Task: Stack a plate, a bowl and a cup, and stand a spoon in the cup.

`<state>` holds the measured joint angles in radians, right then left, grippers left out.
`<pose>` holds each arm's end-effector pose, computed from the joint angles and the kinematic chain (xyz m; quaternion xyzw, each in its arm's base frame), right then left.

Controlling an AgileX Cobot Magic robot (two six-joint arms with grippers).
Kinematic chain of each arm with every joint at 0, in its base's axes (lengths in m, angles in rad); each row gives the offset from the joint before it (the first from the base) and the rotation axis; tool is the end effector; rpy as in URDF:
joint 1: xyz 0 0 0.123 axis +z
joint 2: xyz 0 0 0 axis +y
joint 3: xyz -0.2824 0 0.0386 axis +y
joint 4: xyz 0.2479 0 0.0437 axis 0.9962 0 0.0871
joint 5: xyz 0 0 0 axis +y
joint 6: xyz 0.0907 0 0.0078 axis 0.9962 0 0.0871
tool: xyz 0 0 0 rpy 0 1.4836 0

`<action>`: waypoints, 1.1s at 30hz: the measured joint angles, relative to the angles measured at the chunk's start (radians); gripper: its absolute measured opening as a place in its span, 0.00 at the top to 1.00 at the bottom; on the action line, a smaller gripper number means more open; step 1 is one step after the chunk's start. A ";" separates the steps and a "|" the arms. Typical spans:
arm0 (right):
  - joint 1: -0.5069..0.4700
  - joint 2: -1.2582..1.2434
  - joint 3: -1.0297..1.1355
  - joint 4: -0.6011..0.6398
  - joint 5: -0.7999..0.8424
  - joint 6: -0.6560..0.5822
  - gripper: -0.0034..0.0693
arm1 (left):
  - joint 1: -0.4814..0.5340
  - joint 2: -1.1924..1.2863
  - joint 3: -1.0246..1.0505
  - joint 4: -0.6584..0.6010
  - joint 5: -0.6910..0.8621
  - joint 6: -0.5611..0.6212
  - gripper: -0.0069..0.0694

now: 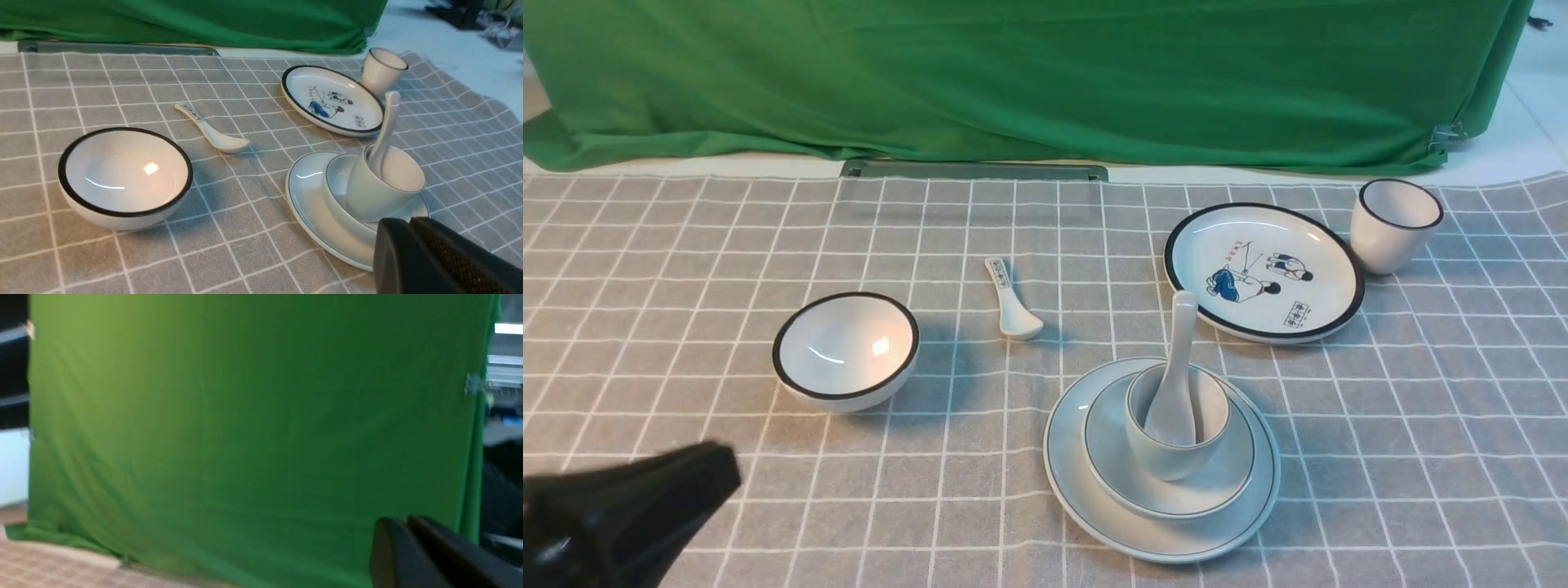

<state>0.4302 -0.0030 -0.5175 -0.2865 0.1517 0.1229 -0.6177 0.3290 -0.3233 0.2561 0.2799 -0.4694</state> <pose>-0.0054 -0.0068 0.3624 -0.1358 0.5088 0.1031 0.8438 0.0710 -0.0426 0.2758 0.1292 0.7598 -0.2351 0.5922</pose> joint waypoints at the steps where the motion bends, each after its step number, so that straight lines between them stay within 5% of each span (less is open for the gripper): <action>1: 0.000 0.000 0.020 0.000 -0.021 0.000 0.85 | 0.000 -0.043 0.018 0.000 -0.002 -0.006 0.90; 27: 0.001 0.009 0.034 0.000 0.163 0.003 0.83 | 0.001 -0.146 0.042 -0.005 -0.005 0.051 0.89; 30: 0.001 0.009 0.034 0.000 0.163 0.003 0.83 | 0.041 -0.170 0.065 -0.091 -0.025 0.181 0.89; 33: 0.001 0.009 0.034 0.000 0.163 0.003 0.82 | 0.151 -0.228 0.130 -0.291 -0.075 0.456 0.89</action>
<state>0.4312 0.0064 -0.4835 -0.2865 0.3145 0.1258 -0.4664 0.1014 -0.1934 -0.0345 0.2047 -0.0133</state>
